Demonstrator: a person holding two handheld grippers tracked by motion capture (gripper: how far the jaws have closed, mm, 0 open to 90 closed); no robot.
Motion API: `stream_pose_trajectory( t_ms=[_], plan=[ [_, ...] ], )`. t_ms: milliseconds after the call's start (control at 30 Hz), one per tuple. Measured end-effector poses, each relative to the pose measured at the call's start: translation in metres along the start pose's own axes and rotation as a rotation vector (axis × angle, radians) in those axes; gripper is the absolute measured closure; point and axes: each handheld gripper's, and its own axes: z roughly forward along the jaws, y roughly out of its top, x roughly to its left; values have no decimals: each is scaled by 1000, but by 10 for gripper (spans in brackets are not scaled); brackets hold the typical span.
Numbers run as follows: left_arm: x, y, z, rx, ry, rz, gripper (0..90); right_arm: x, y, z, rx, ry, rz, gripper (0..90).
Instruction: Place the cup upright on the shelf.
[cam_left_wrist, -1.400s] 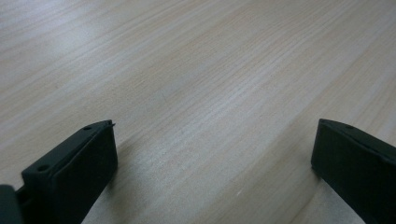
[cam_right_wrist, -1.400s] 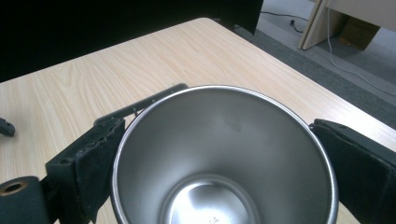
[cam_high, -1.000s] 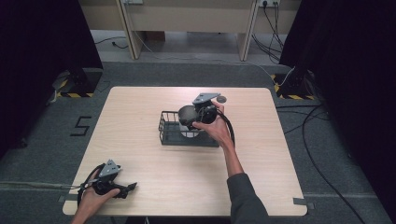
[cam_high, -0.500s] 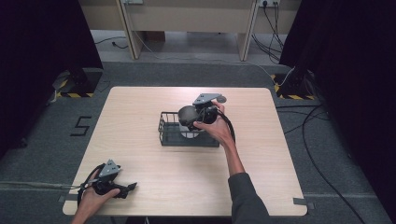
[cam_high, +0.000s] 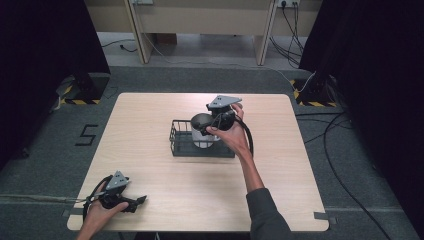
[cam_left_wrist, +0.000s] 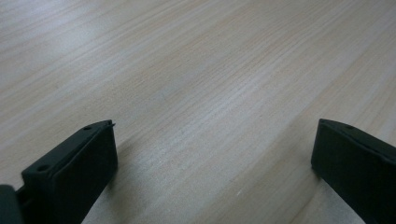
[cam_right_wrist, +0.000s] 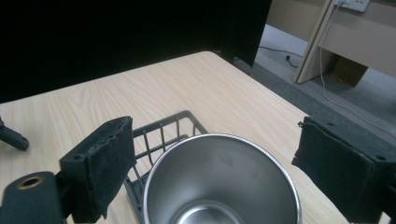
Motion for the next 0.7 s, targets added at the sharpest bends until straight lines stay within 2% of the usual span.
stream_pose_trajectory(
  t_ms=[33, 67, 100, 167, 267, 433, 700],
  plan=[
    [0, 0, 0, 0, 0, 0, 0, 0, 0, -2, -9, 0, 3, 174],
    [0, 0, 0, 0, 0, 0, 0, 0, 0, -2, -9, 0, 3, 174],
    [0, 0, 0, 2, 0, 1, 0, 1, 0, -5, -16, 1, 7, 135],
    [0, 0, 0, 2, 0, 1, 0, 2, -1, -7, -19, 2, 6, 166],
    [0, 0, 0, 2, 0, 1, 0, 5, -3, -13, -10, -9, 13, 161],
    [0, 0, 0, 3, 0, 1, 0, 12, -9, -27, -29, -13, 41, 156],
    [0, 0, 0, 1, 0, 1, 0, 25, -19, -46, -55, -19, 56, 158]
  ],
)
